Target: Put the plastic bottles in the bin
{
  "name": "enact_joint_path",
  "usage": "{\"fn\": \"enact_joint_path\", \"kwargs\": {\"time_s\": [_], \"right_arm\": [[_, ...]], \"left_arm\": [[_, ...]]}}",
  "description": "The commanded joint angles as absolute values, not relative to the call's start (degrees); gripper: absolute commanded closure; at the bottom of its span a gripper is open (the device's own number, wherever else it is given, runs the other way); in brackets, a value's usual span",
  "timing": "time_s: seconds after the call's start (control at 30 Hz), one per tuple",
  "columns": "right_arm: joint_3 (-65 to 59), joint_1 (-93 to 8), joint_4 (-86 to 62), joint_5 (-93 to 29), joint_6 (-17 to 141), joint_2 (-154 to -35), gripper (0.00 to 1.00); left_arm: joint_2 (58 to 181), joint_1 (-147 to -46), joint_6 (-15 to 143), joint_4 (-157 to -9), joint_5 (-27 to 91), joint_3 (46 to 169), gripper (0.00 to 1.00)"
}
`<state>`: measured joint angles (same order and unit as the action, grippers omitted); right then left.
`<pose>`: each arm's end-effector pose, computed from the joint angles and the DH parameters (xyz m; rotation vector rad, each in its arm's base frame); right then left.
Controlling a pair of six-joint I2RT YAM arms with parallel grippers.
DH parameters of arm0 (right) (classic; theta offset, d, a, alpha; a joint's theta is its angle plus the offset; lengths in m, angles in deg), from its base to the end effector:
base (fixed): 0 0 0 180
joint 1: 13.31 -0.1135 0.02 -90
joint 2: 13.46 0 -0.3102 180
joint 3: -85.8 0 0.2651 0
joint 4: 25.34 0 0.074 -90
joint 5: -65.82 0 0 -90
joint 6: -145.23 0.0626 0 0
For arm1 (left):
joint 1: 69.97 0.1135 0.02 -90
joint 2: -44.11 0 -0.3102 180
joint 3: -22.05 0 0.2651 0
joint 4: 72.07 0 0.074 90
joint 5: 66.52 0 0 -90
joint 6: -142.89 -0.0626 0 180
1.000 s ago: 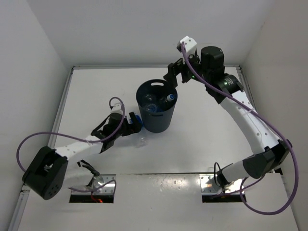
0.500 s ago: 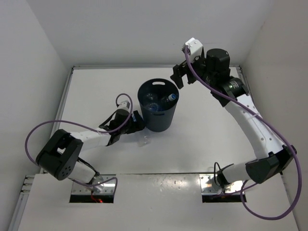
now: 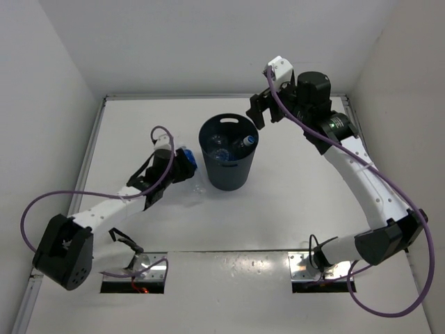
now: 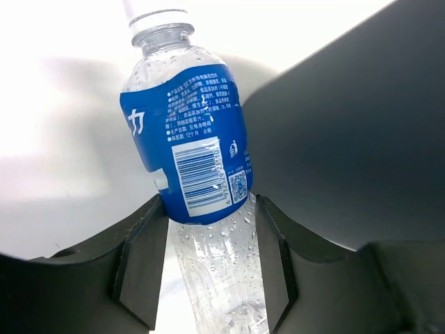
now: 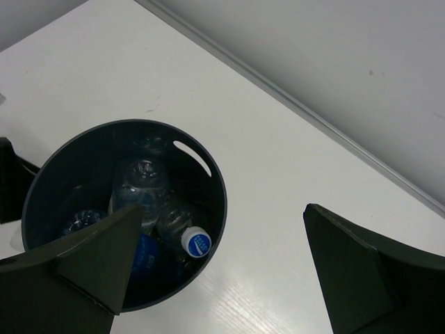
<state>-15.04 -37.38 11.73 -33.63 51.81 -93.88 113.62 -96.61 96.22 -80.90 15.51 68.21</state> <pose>0.3125 0.1509 0.4730 -0.5571 1.7922 0.4023 0.2451 -0.1133 0.2266 -0.3992 2.1436 -0.5656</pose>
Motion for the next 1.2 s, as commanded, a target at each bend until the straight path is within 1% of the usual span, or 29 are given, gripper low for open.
{"fn": "enact_joint_path", "kwargs": {"time_s": [0.0, 0.2, 0.37, 0.57, 0.67, 0.77, 0.9, 1.03, 1.17], "right_arm": [[-14.9, -37.04, 8.75, -34.98, 53.38, -94.32, 0.0], [-14.9, -37.04, 8.22, -34.99, 53.38, -94.32, 0.0], [-14.9, -37.04, 8.22, -34.99, 53.38, -94.32, 0.0], [-14.38, -37.04, 8.22, -33.94, 53.38, -93.79, 0.0], [-13.85, -37.04, 8.22, -33.94, 53.38, -93.27, 0.0], [-13.85, -37.04, 8.22, -32.62, 53.38, -92.74, 0.0], [-12.71, -37.04, 8.22, -31.56, 52.16, -92.12, 0.0], [-12.09, -37.04, 7.7, -29.72, 51.54, -90.81, 0.0], [-11.56, -36.51, 7.7, -28.4, 51.01, -90.28, 0.0]], "left_arm": [[108.54, -96.08, 92.28, -84.43, 10.74, 74.14, 0.56], [104.32, -96.08, 86.56, -90.68, 1.78, 83.1, 0.56], [104.84, -96.08, 80.23, -92.62, -5.95, 93.21, 0.56], [110.54, -96.08, 75.39, -89.21, -5.97, 105.25, 0.56], [114.41, -99.23, 72.32, -84.73, -4.66, 109.11, 0.56], [119.23, -101.17, 72.31, -82.69, -2.9, 111.94, 0.56], [124.33, -105.65, 71.78, -78.92, -3.41, 114.49, 0.56], [127.68, -110.48, 71.78, -75.4, -4.56, 114.49, 0.56], [129.8, -112.95, 71.78, -72.85, -6.57, 113.18, 0.56]]}}
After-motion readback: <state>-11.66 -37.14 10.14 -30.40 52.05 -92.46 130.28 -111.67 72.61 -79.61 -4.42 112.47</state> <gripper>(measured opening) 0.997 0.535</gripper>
